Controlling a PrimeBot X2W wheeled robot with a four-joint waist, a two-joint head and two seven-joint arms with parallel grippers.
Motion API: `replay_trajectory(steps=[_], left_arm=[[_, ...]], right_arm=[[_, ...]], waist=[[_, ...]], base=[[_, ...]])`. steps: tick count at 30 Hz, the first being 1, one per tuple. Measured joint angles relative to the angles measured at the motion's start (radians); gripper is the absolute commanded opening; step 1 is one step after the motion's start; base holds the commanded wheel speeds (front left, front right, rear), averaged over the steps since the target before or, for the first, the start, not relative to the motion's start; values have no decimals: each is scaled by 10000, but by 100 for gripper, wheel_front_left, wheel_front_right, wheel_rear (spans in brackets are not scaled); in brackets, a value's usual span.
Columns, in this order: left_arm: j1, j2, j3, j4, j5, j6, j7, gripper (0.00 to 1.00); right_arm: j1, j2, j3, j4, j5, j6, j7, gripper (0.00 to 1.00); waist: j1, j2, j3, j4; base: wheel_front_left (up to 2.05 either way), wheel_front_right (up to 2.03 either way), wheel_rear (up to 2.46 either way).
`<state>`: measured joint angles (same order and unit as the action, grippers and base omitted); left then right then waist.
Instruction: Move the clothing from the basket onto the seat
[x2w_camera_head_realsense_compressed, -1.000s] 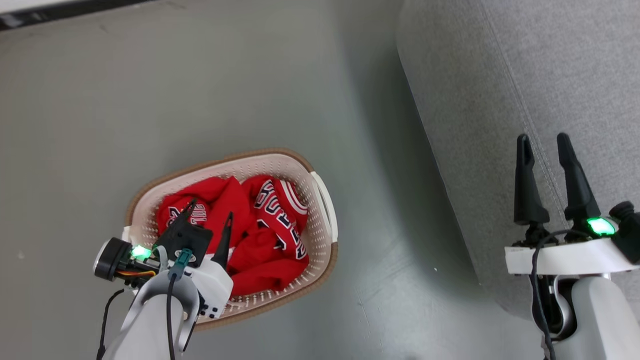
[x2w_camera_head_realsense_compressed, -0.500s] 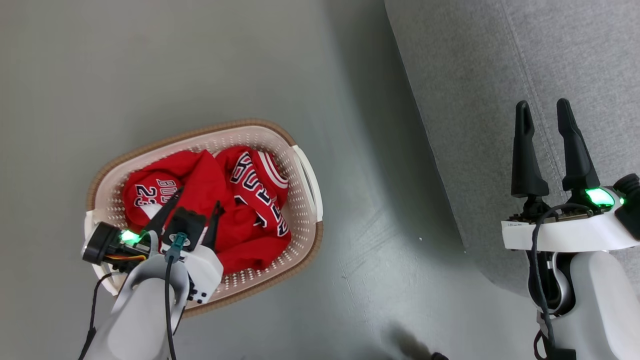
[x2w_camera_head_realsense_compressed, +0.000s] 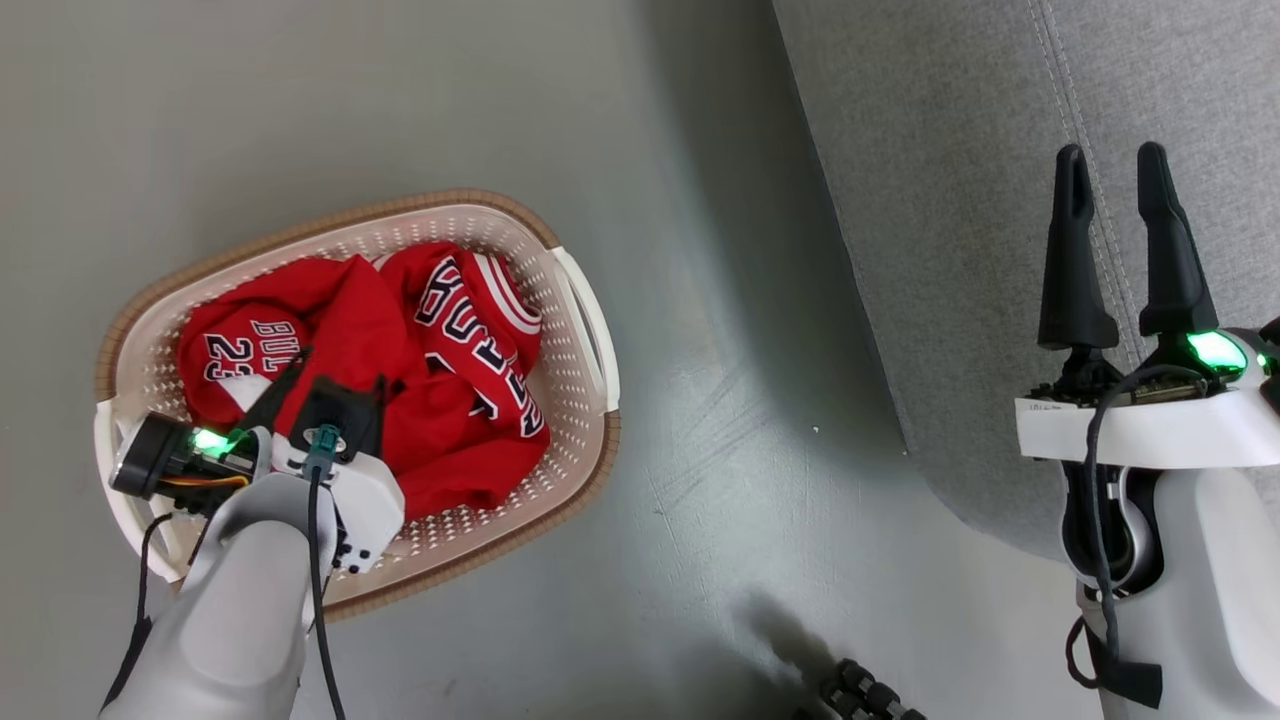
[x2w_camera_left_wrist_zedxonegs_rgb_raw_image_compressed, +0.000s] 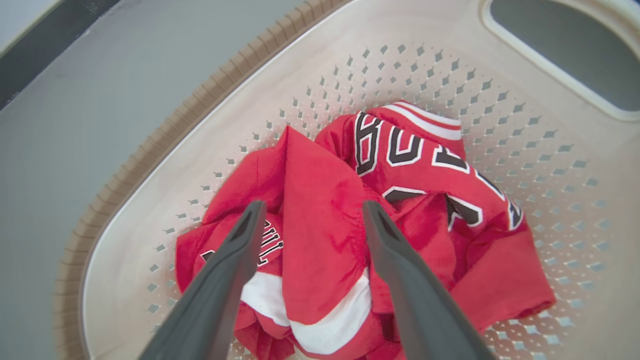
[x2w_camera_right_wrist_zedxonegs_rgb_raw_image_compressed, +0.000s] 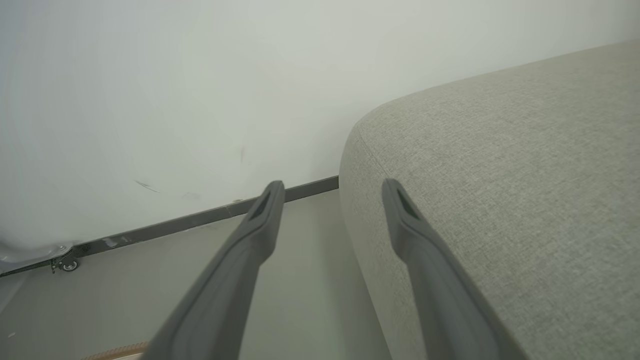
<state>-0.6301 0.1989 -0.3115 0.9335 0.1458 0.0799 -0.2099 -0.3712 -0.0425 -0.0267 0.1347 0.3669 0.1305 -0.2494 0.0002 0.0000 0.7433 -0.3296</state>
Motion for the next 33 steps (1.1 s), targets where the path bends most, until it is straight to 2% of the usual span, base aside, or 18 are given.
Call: replay_trajectory(steps=[18,23,30,33], left_arm=[[-816,493,-184,882,403,88,721,100],[-1098,571,-140,1137,472,420,1174,100],[-1290,662,-56,1373,523,656,1478,100],[-1363,750,-52,1438,577,911,1620,100]], right_arm=[[-356,2,238,-48,468,0,0,100],[-443,4,320,-42,633,0,0,100],[-493,6,403,-13,748,0,0,100],[-577,8,433,-6,792,0,0,100]], waist=[[0,0,809,-567],[-1,0,967,-722],[0,0,1148,-911],[0,0,1213,-975]], base=[[0,0,0],[0,0,0],[0,0,0],[0,0,0]])
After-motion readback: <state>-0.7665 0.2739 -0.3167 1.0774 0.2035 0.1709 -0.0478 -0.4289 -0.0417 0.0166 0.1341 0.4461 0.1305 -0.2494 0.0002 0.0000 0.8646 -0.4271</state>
